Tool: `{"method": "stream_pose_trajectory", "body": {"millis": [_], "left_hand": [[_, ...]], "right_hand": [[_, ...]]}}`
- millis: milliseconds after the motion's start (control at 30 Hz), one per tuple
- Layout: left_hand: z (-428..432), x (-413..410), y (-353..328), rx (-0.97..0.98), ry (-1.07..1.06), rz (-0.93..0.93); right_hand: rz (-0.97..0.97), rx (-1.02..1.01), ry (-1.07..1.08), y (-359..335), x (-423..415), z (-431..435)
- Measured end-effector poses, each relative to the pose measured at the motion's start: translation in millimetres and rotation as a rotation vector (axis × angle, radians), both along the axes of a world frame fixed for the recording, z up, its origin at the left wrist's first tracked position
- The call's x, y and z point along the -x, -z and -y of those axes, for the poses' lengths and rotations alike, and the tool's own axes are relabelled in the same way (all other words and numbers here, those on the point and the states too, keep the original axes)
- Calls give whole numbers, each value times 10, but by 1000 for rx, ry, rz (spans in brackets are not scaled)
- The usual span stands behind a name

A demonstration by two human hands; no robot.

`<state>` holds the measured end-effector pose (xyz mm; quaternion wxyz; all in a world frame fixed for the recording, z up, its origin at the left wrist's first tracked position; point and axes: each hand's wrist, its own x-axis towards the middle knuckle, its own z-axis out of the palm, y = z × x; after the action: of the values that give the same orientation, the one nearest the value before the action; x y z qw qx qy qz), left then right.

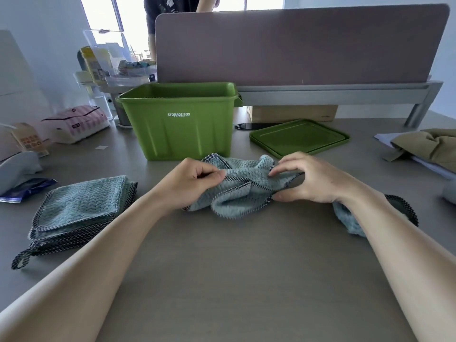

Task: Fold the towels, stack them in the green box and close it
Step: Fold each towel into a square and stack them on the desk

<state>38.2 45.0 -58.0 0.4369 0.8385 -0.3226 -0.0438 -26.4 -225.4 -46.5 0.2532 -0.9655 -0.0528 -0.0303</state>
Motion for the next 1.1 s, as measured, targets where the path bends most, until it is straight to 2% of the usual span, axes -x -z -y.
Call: {"method": "stream_pose_trajectory", "body": {"millis": [100, 233, 333, 500, 667, 800, 900, 1100], "left_hand": [[38, -12, 4, 126, -107, -84], [93, -33, 31, 171, -179, -57], [98, -31, 29, 176, -189, -56], [59, 41, -38, 201, -127, -110], [36, 49, -85, 325, -52, -303], [-3, 24, -129, 332, -34, -273], [-62, -16, -190, 440, -82, -342], [-183, -97, -241, 550, -48, -409]], "right_hand": [[-31, 96, -2, 58, -36, 49], [165, 14, 46, 119, -104, 88], [203, -166, 102, 141, -124, 109], [278, -578, 131, 86, -100, 16], [297, -915, 147, -21, -78, -60], [295, -1033, 147, -64, -55, -103], [277, -1128, 156, -95, -53, -106], [277, -1078, 230, -95, -38, -63]]}}
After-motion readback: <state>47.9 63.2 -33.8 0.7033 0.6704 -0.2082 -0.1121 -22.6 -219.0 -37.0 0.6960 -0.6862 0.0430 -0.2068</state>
